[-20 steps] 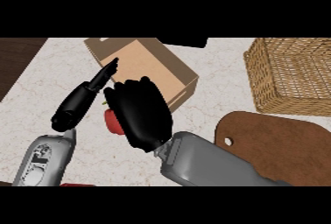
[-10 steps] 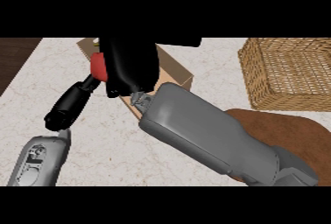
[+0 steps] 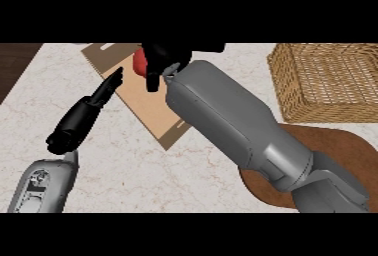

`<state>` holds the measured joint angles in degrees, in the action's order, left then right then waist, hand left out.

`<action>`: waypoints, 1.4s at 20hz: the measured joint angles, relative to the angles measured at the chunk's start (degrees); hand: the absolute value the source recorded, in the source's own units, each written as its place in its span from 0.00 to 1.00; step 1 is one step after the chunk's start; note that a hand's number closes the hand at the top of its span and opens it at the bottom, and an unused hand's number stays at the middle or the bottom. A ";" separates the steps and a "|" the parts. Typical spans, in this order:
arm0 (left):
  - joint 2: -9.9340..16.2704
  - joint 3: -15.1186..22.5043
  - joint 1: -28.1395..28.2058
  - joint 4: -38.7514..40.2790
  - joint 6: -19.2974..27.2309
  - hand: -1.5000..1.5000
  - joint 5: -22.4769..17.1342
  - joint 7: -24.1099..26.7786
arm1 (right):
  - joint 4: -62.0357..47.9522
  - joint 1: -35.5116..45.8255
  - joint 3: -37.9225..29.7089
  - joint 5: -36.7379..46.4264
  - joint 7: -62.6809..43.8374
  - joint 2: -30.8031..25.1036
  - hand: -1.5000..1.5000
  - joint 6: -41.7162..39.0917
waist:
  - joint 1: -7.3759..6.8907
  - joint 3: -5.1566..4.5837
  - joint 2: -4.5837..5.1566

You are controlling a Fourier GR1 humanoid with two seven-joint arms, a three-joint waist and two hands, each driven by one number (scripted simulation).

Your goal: Pick the bell pepper from the cutting board and place it in the cardboard box

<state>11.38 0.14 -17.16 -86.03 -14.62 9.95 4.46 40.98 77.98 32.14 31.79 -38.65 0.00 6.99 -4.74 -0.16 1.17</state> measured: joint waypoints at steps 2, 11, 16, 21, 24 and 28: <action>0.43 -0.46 0.11 -0.74 -0.31 0.50 -0.37 -0.65 | -3.74 0.82 -1.16 -1.88 2.91 -0.12 1.00 -2.74 | 0.32 0.02 -0.06; -0.08 -0.77 0.41 -0.87 0.51 0.50 0.07 -0.87 | -17.84 2.18 -4.14 -5.95 14.74 -0.30 0.00 -14.31 | 1.39 0.08 -0.08; 0.22 -1.18 1.29 -1.45 -0.01 0.50 -0.38 -0.80 | -20.10 3.09 -6.81 -7.73 24.19 -0.46 0.00 -15.72 | 1.56 0.11 -0.12; 0.10 -1.13 1.81 -1.75 0.26 0.50 -0.12 -0.60 | -16.60 1.27 -15.78 -14.92 32.16 -0.23 0.00 -6.45 | 1.86 0.27 -0.11; 0.30 -1.07 1.94 -2.25 0.05 0.50 -0.12 -0.80 | -14.48 -0.54 -23.42 -21.77 35.22 -0.11 0.00 -0.87 | 1.76 0.34 -0.09; 0.53 -1.22 3.06 -2.36 -0.30 0.50 -0.29 0.04 | -14.57 -1.83 -31.70 -28.44 38.09 -0.32 0.00 3.20 | 1.90 0.26 -0.08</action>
<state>11.91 -1.07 -14.10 -88.39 -14.92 9.66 4.50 26.41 76.15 0.44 3.36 -0.55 -0.32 10.19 -2.84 0.10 1.09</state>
